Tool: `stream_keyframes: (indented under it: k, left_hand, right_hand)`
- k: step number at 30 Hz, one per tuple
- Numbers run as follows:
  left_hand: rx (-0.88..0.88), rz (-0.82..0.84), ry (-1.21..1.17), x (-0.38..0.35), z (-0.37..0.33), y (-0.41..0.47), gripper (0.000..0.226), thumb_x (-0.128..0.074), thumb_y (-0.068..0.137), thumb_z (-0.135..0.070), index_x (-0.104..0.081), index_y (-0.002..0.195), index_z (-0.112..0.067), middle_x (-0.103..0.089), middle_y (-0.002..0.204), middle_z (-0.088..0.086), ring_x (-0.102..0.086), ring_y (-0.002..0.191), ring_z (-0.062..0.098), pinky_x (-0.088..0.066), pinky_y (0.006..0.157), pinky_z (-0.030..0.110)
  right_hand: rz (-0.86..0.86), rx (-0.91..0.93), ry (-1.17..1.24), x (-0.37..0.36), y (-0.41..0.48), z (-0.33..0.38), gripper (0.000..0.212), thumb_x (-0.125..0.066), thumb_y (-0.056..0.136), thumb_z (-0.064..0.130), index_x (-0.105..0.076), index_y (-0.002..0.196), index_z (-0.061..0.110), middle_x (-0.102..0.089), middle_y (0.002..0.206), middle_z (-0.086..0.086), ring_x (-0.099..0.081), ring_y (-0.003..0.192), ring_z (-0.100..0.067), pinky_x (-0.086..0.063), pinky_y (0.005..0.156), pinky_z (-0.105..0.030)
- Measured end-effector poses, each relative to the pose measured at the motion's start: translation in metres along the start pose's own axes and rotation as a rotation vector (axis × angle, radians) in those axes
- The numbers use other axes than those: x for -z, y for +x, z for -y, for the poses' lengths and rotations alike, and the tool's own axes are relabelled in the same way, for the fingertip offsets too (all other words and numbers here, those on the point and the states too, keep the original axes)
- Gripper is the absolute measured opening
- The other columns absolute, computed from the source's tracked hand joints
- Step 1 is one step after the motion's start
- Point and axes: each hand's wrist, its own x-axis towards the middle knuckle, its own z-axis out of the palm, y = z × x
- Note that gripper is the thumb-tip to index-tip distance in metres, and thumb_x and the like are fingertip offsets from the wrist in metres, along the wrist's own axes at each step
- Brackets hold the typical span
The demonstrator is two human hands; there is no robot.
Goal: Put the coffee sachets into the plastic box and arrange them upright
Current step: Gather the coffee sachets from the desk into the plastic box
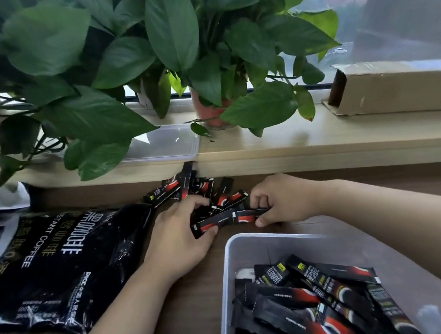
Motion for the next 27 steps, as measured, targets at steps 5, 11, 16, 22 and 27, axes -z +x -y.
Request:
stream_keyframes:
  k: [5,11,16,22,27]
  left_hand:
    - [-0.105,0.006,0.096,0.001,-0.003,-0.002,0.044,-0.067,0.08,-0.042,-0.066,0.124,-0.035,-0.067,0.113,-0.015,-0.064,0.107,0.016,-0.052,0.094,0.046]
    - [-0.173,-0.105,0.104,-0.004,-0.002,-0.004,0.017,-0.083,0.077,-0.021,-0.08,0.093,-0.027,-0.069,0.094,-0.012,-0.067,0.086,0.019,-0.058,0.077,0.04]
    - [-0.235,-0.157,0.018,-0.005,-0.002,-0.007,0.022,-0.087,0.072,-0.003,-0.083,0.087,-0.02,-0.074,0.09,-0.009,-0.069,0.083,0.016,-0.059,0.074,0.032]
    - [-0.289,-0.236,-0.006,-0.001,-0.008,-0.014,0.029,-0.081,0.069,0.016,-0.083,0.085,-0.008,-0.077,0.09,-0.002,-0.066,0.085,0.01,-0.055,0.08,0.025]
    - [-0.121,-0.462,-0.296,0.038,-0.046,-0.025,0.03,-0.079,0.076,0.013,-0.081,0.088,-0.013,-0.076,0.09,-0.01,-0.068,0.085,-0.007,-0.053,0.081,0.013]
  right_hand:
    - [-0.036,0.034,-0.145,0.011,-0.022,-0.003,0.011,-0.071,0.086,0.031,-0.062,0.089,0.026,-0.06,0.082,0.011,-0.055,0.077,-0.014,-0.047,0.068,-0.031]
    - [-0.192,-0.037,-0.098,0.047,-0.088,0.007,0.009,-0.073,0.084,0.029,-0.064,0.084,0.031,-0.061,0.066,0.009,-0.053,0.061,-0.005,-0.044,0.059,-0.024]
    - [-0.154,-0.011,0.192,0.061,-0.162,0.043,0.013,-0.081,0.078,0.035,-0.07,0.086,0.036,-0.068,0.066,0.01,-0.053,0.048,-0.002,-0.041,0.05,-0.013]
    - [-0.071,0.0,-0.079,0.023,-0.188,0.049,0.042,-0.058,0.08,0.07,-0.051,0.117,0.051,-0.059,0.099,0.029,-0.056,0.086,0.005,-0.045,0.076,-0.015]
    - [-0.277,0.029,0.002,0.02,-0.208,0.039,0.043,-0.048,0.077,0.074,-0.054,0.114,0.052,-0.055,0.108,0.036,-0.056,0.094,0.007,-0.044,0.067,-0.01]
